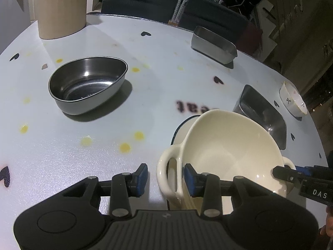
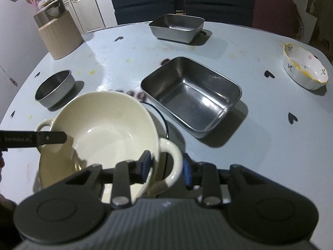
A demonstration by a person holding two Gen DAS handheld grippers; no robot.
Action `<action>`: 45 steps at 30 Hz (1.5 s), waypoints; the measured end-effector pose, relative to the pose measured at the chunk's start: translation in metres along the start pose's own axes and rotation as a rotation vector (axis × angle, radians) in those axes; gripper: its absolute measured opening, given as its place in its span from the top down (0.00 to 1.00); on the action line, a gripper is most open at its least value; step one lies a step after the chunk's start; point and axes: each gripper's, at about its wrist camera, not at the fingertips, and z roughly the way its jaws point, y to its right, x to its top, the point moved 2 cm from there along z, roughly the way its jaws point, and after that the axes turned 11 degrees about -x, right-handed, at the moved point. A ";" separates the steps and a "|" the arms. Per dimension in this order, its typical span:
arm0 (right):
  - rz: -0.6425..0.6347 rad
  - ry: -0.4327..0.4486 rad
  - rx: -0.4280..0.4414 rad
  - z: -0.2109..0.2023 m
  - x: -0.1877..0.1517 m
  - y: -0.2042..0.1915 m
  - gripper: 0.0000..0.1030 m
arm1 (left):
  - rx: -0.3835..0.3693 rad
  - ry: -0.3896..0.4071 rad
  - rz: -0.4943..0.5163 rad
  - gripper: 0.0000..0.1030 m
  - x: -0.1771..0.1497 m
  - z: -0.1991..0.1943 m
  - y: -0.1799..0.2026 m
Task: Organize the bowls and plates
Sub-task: 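Lower the cream bowl onto the table and open both tools, then move the left tool to the lemon-print plate rim while the right tool reaches it too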
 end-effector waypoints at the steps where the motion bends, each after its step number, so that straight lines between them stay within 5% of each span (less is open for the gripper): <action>1: 0.000 0.000 -0.001 0.000 0.000 -0.001 0.63 | 0.000 -0.001 0.000 0.61 0.000 0.000 0.000; 6: 0.003 0.000 0.000 0.000 -0.001 -0.002 0.63 | 0.008 -0.014 0.001 0.56 -0.001 0.001 0.000; 9: 0.011 -0.001 0.004 0.000 -0.001 -0.003 0.62 | 0.018 -0.042 0.013 0.43 -0.003 0.004 0.001; 11: 0.019 -0.009 0.009 0.002 -0.002 -0.003 0.59 | 0.015 -0.048 0.026 0.24 -0.005 0.003 0.003; 20: 0.022 0.025 0.061 -0.005 -0.006 -0.004 0.18 | 0.010 -0.028 0.080 0.00 -0.009 -0.006 0.017; 23: 0.032 0.052 0.075 -0.010 -0.007 0.001 0.00 | 0.016 -0.010 0.088 0.00 -0.008 -0.011 0.021; 32: 0.065 0.139 0.046 -0.031 -0.009 0.027 0.00 | 0.040 0.059 0.142 0.00 0.008 -0.011 0.062; 45: 0.254 0.232 -0.061 -0.051 -0.011 0.113 0.00 | -0.065 0.128 0.214 0.00 0.021 0.020 0.151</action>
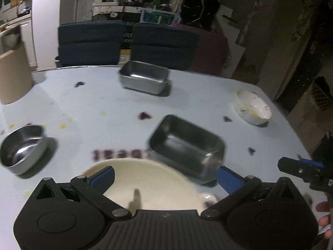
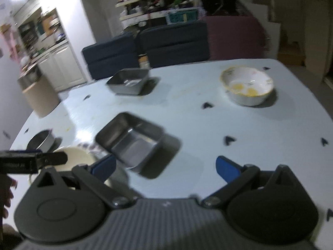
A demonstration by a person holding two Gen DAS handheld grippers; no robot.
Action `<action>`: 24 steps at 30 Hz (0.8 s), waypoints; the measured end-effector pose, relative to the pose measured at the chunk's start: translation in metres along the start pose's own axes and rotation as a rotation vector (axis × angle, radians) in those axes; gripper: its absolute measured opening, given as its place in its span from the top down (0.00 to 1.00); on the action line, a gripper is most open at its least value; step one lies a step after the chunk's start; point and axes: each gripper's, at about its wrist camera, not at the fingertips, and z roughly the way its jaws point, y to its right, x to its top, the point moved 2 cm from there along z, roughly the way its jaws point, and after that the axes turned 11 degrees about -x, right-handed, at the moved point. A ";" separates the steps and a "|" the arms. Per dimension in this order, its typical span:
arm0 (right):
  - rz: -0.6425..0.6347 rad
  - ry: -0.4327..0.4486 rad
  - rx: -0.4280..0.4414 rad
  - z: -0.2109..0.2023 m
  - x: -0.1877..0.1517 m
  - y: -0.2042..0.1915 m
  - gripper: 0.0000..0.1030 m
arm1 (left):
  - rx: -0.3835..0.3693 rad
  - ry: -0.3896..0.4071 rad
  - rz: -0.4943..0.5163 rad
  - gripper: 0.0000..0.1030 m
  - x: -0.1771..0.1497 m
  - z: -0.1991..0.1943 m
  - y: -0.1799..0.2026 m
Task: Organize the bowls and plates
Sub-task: 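Move the left tool to the lemon-print plate rim while the right tool reaches it too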
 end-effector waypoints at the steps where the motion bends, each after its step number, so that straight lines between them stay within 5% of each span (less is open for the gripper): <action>1: 0.019 0.005 -0.011 0.000 0.001 0.007 0.00 | -0.011 0.005 0.000 0.00 0.002 0.003 0.006; 14: 0.234 0.066 -0.136 0.029 0.029 0.077 0.00 | -0.085 0.081 0.013 0.00 0.039 0.055 0.071; 24: 0.490 0.105 -0.276 0.083 0.045 0.136 0.00 | -0.084 0.078 -0.049 0.00 0.089 0.144 0.104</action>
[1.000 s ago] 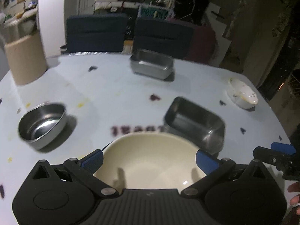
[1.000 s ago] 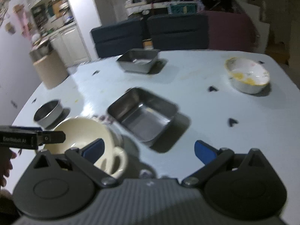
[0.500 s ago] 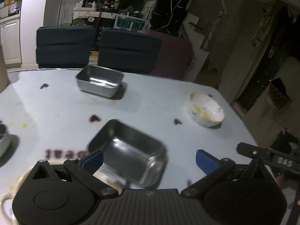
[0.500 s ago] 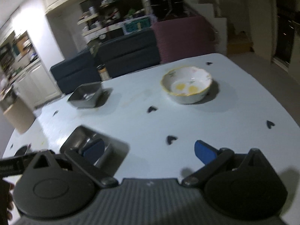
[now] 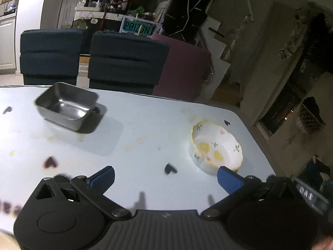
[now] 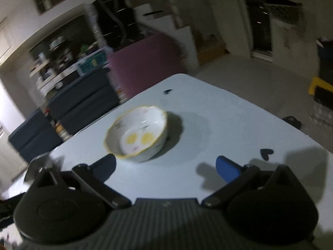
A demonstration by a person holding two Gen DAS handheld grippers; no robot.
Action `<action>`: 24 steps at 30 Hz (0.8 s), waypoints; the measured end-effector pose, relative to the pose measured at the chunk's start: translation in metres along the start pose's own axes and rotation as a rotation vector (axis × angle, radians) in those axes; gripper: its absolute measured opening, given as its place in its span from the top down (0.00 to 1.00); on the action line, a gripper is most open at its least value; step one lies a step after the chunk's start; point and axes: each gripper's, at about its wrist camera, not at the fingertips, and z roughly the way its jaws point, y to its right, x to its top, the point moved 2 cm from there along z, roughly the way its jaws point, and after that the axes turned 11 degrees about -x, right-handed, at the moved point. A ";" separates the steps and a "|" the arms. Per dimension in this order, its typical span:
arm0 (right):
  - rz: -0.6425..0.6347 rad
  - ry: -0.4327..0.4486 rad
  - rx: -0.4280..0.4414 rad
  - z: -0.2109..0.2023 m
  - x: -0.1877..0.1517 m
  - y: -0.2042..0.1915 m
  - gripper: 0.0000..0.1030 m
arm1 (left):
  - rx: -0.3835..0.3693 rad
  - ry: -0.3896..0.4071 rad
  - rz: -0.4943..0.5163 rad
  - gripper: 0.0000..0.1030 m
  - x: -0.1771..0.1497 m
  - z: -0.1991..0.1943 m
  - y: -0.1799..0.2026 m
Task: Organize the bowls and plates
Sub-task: 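Move the left tool to the lemon-print plate rim while the right tool reaches it too, then close the left tool on the yellow plate rim while the right tool closes on it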
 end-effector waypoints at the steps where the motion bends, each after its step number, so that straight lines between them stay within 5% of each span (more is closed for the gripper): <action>1: 0.016 -0.006 -0.011 0.005 0.002 0.002 0.00 | 0.004 0.000 -0.002 0.00 0.003 0.010 0.003; 14: 0.300 -0.049 0.024 0.037 0.009 0.024 0.01 | 0.138 -0.098 0.144 0.00 0.006 0.152 0.047; 19: 0.282 -0.048 0.030 0.044 0.011 0.020 0.02 | 0.185 -0.159 0.232 0.00 -0.003 0.166 0.043; 24: 0.270 -0.085 0.036 0.047 0.011 0.016 0.06 | 0.132 -0.169 0.268 0.01 -0.004 0.161 0.045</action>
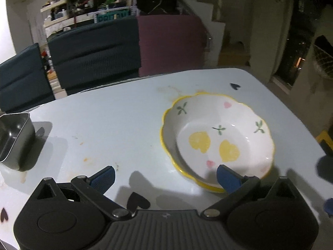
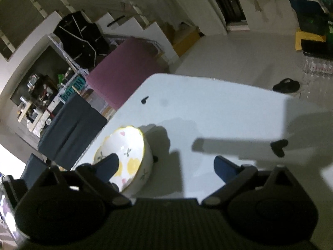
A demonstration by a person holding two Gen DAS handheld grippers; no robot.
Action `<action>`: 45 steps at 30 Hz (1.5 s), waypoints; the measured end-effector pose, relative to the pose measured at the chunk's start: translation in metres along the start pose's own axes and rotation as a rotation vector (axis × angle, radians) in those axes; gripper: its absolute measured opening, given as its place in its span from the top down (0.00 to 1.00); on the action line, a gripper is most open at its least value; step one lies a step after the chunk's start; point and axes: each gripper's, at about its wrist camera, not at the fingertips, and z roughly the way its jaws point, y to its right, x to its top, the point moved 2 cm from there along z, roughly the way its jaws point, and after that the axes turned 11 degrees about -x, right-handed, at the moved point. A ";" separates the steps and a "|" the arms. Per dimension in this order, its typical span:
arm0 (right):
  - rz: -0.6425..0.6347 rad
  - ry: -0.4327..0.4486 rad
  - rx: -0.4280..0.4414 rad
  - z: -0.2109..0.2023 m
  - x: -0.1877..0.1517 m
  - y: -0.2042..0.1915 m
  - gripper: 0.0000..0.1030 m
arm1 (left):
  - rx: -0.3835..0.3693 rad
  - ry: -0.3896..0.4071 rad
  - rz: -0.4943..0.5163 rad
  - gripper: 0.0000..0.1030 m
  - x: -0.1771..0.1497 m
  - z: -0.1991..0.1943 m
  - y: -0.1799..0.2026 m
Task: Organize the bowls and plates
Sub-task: 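Close the left tool on the yellow plate rim while the right tool closes on it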
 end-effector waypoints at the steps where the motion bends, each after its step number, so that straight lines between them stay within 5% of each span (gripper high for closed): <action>1: -0.001 -0.004 0.002 -0.001 0.000 0.000 0.08 | -0.004 0.001 0.010 0.02 -0.001 -0.002 0.001; 8: -0.019 -0.009 -0.008 -0.008 0.002 0.006 0.11 | -0.055 -0.047 0.006 0.02 -0.021 -0.013 0.004; 15: -0.027 -0.050 0.011 -0.007 0.001 0.010 0.28 | -0.156 -0.097 -0.027 0.03 -0.069 -0.042 0.000; 19: -0.087 -0.098 0.040 -0.004 -0.004 0.005 0.39 | -0.234 -0.122 0.034 0.28 -0.089 -0.060 0.008; 23: -0.212 -0.180 0.101 -0.002 -0.014 -0.007 0.39 | -0.283 -0.177 0.041 0.38 -0.091 -0.069 0.006; 28: -0.367 -0.240 0.035 -0.001 -0.031 -0.019 0.40 | -0.264 -0.150 -0.007 0.44 -0.071 -0.070 -0.017; 31: -0.405 -0.254 0.004 0.001 -0.034 -0.019 0.59 | -0.266 -0.129 -0.045 0.60 -0.057 -0.068 -0.029; 35: -0.448 -0.304 -0.034 0.002 -0.038 -0.020 0.60 | -0.263 -0.138 -0.059 0.82 -0.044 -0.059 -0.034; 40: -0.540 -0.338 -0.051 -0.005 -0.053 -0.025 0.69 | -0.276 -0.184 -0.005 0.87 -0.039 -0.053 -0.033; 45: -0.470 -0.348 0.008 -0.005 -0.056 -0.019 0.85 | -0.289 -0.203 0.019 0.93 -0.041 -0.050 -0.035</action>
